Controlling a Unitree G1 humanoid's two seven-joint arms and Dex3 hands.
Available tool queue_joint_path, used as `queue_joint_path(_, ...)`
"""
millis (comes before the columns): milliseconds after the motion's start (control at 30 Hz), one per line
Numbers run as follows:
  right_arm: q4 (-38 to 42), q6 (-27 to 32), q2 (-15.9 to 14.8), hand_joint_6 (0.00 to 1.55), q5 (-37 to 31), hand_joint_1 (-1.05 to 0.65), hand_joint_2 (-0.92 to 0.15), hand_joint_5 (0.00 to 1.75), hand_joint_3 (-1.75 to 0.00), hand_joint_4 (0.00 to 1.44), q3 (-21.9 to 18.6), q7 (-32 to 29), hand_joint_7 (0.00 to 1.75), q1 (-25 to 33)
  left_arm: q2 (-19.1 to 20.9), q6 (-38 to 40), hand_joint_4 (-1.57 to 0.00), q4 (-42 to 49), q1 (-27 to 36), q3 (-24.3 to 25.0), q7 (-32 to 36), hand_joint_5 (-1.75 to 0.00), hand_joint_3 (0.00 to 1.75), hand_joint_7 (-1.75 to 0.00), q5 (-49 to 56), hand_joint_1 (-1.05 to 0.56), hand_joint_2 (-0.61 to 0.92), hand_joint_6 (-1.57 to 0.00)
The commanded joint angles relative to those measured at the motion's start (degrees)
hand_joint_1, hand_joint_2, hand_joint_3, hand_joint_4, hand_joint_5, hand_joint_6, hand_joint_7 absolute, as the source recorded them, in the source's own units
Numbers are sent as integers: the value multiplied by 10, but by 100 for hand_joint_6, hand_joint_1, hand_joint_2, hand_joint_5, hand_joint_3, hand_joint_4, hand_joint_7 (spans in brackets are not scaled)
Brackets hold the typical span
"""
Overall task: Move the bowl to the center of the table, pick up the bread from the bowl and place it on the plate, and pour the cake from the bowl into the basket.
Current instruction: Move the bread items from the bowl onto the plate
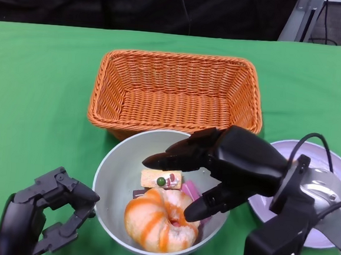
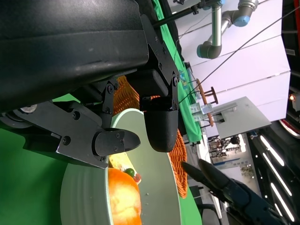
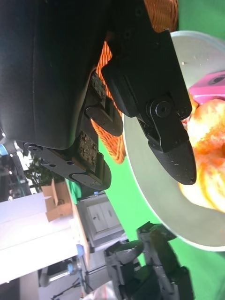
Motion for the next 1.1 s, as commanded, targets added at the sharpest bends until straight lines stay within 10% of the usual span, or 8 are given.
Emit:
queue_joint_path(33, 17, -6, 5, 59, -13, -83, -92, 6, -1, 68, 7, -16, 0, -23, 6, -12, -75, 8, -3, 1, 7, -145, 40, -119, 3, -8, 90, -75)
queue_joint_path(1100, 63, -6, -19, 59, -28, -80, -90, 3, 0, 71, 27, -29, 1, -31, -19, 43, -74, -115, 21, -20, 48, -144, 40, -115, 32, -9, 89, -78)
